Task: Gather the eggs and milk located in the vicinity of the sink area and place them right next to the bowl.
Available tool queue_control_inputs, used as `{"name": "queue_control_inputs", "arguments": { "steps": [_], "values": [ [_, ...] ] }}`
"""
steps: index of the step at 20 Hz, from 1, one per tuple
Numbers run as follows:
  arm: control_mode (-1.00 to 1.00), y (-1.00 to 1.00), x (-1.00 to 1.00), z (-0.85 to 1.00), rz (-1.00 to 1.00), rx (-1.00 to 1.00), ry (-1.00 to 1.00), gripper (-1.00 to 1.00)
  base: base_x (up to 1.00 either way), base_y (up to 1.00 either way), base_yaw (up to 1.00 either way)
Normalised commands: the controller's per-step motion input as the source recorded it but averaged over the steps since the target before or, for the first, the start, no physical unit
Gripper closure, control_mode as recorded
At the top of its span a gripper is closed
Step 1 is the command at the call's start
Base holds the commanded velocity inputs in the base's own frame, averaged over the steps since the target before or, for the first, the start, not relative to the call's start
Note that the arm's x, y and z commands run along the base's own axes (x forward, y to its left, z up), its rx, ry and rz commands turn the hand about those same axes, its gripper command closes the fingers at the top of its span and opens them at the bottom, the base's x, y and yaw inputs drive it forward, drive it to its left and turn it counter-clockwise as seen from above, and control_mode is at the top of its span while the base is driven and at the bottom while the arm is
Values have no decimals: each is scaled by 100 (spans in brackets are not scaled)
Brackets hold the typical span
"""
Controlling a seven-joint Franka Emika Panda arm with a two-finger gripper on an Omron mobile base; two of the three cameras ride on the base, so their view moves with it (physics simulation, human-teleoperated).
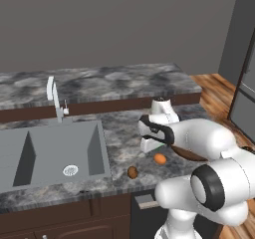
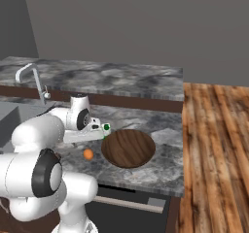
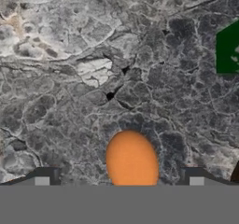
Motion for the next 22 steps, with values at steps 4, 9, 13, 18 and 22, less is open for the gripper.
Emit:
{"name": "queue_control_inputs", "arguments": {
  "steps": [4, 9, 13, 18, 22],
  "values": [
    [-100, 0, -3, -12, 0, 0, -15, -100, 0, 0, 0],
    [-100, 0, -23, 1, 0, 0, 0, -100, 0, 0, 0],
    [-100, 0, -1, -4, 0, 0, 0, -100, 0, 0, 0],
    [-100, 0, 22, -3, 0, 0, 0, -100, 0, 0, 0],
    [-100, 0, 1, -2, 0, 0, 0, -100, 0, 0, 0]
  ]
}}
